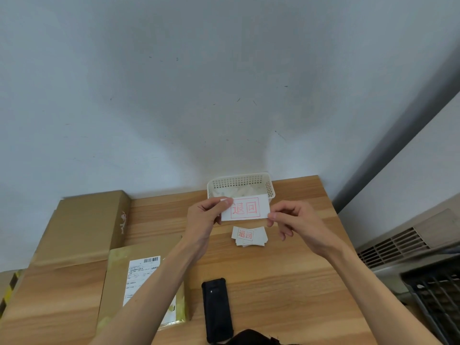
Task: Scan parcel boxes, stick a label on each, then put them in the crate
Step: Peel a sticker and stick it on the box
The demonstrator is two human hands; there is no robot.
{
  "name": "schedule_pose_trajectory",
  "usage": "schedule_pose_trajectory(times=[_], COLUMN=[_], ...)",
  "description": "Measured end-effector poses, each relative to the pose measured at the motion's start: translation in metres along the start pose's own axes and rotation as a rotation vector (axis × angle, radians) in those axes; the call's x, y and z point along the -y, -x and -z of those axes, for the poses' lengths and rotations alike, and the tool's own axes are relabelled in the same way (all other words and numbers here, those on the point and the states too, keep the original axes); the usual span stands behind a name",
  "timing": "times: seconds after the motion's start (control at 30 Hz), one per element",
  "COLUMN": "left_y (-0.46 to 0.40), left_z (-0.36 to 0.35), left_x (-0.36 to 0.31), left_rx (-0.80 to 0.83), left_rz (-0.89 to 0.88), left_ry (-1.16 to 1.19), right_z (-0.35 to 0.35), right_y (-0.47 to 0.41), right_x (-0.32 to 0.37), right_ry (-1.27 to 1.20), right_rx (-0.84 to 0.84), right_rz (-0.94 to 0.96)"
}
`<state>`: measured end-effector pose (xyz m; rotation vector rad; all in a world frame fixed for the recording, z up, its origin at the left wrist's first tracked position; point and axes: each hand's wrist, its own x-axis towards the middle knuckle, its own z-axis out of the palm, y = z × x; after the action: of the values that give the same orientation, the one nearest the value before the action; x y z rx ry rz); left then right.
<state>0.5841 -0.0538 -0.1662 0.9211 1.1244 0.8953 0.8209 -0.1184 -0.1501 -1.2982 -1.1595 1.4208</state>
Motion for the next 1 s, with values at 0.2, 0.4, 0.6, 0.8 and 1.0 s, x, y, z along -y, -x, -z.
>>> schedule_pose_trajectory(times=[0.2,0.4,0.6,0.8,1.0], left_y=[0.0,0.002,0.003,0.004,0.003], left_z=[-0.001,-0.002,-0.001,-0.001,0.0], left_x=[-0.001,-0.004,-0.003,-0.003,-0.002], left_rx=[-0.002,0.0,0.007,0.006,0.005], left_rz=[0.008,0.009,0.015,0.014,0.021], left_ry=[0.034,0.04,0.037,0.032,0.025], right_z=[-0.001,-0.003,-0.002,-0.002,-0.002], right_y=[0.002,0.005,0.007,0.007,0.007], right_x=[0.006,0.01,0.014,0.014,0.014], right_ry=[-0.01,-0.033,-0.019,-0.025,-0.013], right_rx=[0.028,0.088,0.053,0.056,0.059], right_rz=[-0.006,-0.016,-0.01,0.0,-0.005])
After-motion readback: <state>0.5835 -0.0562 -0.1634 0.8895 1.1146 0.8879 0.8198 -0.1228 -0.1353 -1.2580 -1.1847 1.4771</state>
